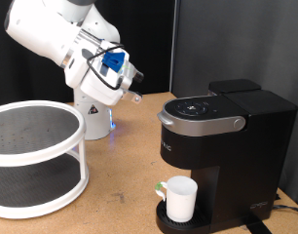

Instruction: Make a cup of coffee with the keurig machine

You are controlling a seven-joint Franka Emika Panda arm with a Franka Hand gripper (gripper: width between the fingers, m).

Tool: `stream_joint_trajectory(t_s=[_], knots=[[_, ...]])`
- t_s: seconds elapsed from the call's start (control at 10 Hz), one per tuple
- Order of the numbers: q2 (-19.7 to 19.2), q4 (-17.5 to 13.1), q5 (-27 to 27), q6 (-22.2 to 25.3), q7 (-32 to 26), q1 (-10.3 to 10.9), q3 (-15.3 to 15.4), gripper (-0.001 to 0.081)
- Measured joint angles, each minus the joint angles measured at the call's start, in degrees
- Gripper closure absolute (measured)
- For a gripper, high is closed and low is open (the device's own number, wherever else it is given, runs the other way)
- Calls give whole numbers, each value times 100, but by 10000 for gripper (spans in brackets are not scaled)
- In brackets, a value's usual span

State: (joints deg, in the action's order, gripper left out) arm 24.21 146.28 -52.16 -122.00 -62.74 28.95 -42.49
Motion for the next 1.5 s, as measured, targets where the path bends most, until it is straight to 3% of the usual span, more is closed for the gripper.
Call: stream_joint_trajectory(t_s=[0.1, 0.4, 1.2, 1.3, 1.5], knots=[[-9, 17, 0, -41, -68, 3, 0, 6], [12, 60, 803, -400, 113, -81, 298, 6], [713, 49, 963, -146, 570, -153, 580, 6], [712, 61, 749, -327, 567, -125, 584, 6], [709, 42, -234, -1117, 385, 191, 607, 6]])
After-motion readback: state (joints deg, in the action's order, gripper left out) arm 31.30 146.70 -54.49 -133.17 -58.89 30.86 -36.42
